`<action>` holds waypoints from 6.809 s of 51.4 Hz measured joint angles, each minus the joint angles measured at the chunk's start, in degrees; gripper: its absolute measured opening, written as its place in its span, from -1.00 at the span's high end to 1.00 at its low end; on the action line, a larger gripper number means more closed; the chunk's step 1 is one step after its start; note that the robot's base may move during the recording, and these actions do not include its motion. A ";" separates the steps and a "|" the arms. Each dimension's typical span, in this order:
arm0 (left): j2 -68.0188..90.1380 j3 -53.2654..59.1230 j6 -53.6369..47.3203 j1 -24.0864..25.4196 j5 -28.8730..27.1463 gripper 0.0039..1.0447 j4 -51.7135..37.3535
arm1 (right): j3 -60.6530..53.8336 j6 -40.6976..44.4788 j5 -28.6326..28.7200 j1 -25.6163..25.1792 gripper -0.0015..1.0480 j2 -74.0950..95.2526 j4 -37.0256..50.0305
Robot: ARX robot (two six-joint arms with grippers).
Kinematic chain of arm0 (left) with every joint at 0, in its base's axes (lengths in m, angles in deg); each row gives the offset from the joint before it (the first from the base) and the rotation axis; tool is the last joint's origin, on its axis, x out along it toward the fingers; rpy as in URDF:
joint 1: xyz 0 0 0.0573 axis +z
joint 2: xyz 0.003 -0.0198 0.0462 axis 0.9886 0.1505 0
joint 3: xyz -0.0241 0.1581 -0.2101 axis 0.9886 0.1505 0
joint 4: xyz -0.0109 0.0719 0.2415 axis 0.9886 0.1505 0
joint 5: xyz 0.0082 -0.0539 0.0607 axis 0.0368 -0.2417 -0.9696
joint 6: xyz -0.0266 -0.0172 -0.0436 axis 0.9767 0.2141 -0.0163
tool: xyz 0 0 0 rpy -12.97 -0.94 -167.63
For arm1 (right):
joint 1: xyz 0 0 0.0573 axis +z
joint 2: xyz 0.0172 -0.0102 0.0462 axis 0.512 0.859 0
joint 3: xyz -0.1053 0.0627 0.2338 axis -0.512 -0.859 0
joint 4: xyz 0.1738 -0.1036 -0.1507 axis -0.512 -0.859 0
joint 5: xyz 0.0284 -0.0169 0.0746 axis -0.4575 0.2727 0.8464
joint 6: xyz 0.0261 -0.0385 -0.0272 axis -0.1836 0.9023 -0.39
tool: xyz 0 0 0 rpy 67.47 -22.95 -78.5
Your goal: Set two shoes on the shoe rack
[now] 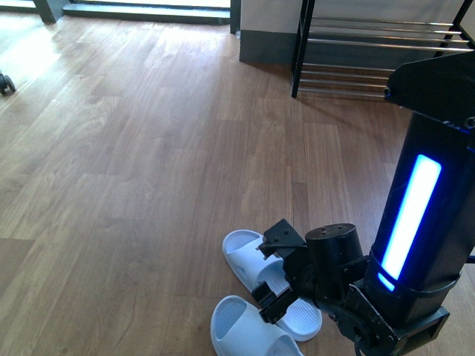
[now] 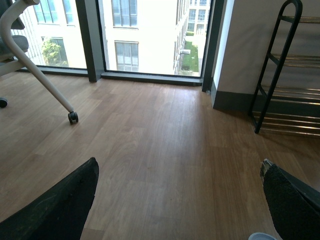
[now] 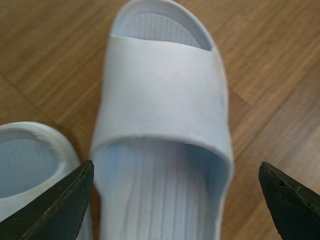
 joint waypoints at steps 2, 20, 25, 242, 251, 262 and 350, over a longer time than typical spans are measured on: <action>0.00 0.00 0.00 0.00 0.00 -0.83 0.00 | 0.11 1.31 2.32 -1.70 -0.82 -0.04 -0.85; 0.00 0.00 0.00 0.00 0.00 -0.83 0.00 | 4.72 5.68 1.22 -5.95 -0.82 0.11 -3.13; 0.00 0.00 0.00 0.00 0.00 -0.83 0.00 | 5.35 5.68 1.46 -5.81 -0.82 0.35 -3.28; 0.00 0.00 -0.02 0.00 0.04 -0.83 -0.02 | -50.82 12.81 15.98 -33.46 0.97 -126.81 -40.26; 0.00 0.00 0.00 0.00 0.02 -0.83 0.00 | -50.86 12.81 16.48 -33.40 0.97 -126.88 -40.26; 0.00 0.00 0.00 0.00 -0.22 -0.83 0.00 | -50.86 12.81 16.50 -33.40 0.97 -126.86 -40.26; 136.32 -49.18 36.20 -13.88 2.16 -0.83 -9.38 | -50.95 12.81 16.44 -33.35 0.97 -126.84 -40.26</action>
